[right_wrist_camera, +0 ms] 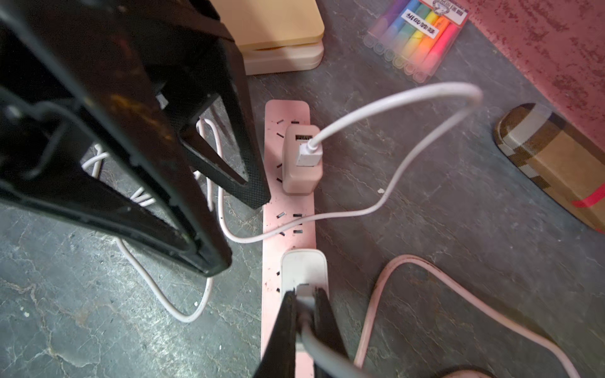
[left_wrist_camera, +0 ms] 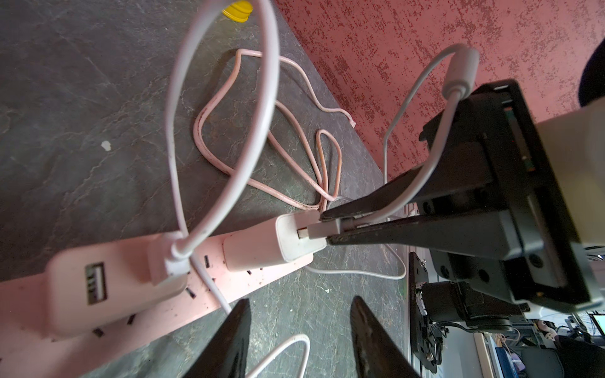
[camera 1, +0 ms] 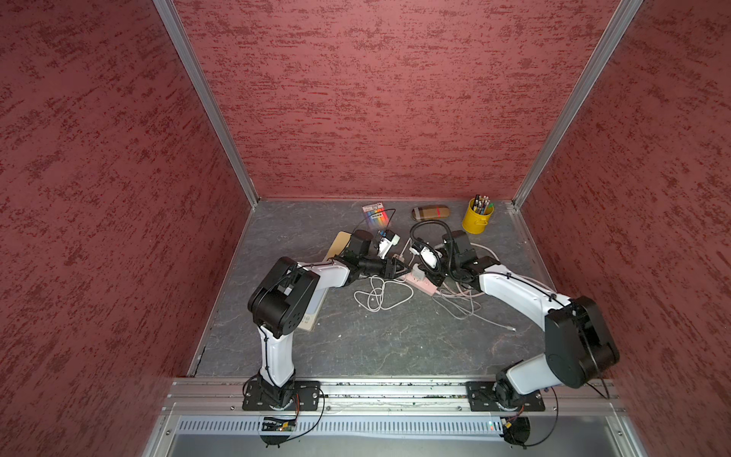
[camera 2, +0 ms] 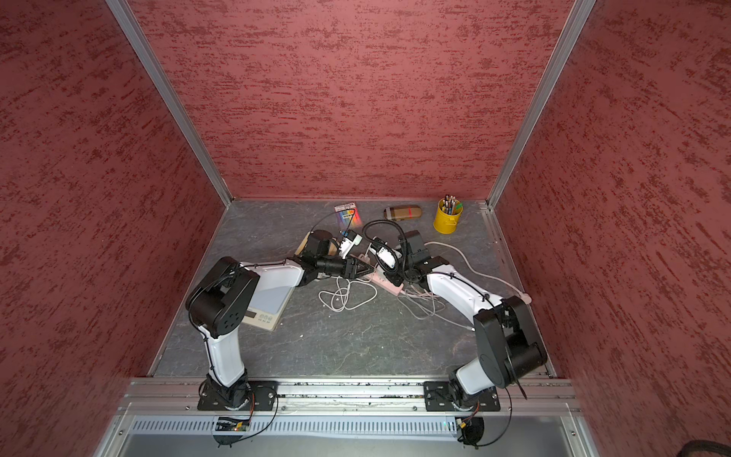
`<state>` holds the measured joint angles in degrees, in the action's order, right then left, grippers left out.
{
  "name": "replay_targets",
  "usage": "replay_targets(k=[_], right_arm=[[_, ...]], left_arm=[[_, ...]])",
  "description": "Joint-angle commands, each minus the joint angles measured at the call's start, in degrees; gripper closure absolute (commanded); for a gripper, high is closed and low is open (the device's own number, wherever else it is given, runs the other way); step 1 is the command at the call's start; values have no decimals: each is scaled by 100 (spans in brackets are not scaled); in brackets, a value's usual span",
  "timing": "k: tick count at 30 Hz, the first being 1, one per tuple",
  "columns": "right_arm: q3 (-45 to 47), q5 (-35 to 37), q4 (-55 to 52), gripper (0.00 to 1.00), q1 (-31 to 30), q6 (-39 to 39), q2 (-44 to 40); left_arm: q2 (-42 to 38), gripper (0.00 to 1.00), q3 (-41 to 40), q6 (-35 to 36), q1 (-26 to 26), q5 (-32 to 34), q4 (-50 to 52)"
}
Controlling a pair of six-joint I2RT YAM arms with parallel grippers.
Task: Charge the electronic scale
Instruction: Insert the charging cable into the plug.
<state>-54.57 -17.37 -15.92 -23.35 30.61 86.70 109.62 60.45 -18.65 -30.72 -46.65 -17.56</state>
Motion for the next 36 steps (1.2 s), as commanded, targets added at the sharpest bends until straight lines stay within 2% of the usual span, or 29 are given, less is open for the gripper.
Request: replay_targets(k=[1, 9, 20, 28, 32, 36], right_arm=[[-38, -180, -762, 100, 34, 137, 342], [-485, 57, -1363, 100, 41, 99, 1023], [625, 201, -893, 100, -93, -248, 611], [393, 245, -1058, 100, -166, -357, 1222], [555, 349, -951, 100, -213, -423, 888], [798, 746, -611, 100, -222, -669, 319]], left_arm=[[161, 50, 134, 31, 49, -125, 42], [136, 51, 87, 37, 92, -177, 69], [-18, 52, -79, 72, 214, -228, 57], [-219, 53, -114, 162, 255, -208, 250], [-337, 53, -139, 278, 274, -173, 422], [-440, 53, -120, 350, 337, -164, 575]])
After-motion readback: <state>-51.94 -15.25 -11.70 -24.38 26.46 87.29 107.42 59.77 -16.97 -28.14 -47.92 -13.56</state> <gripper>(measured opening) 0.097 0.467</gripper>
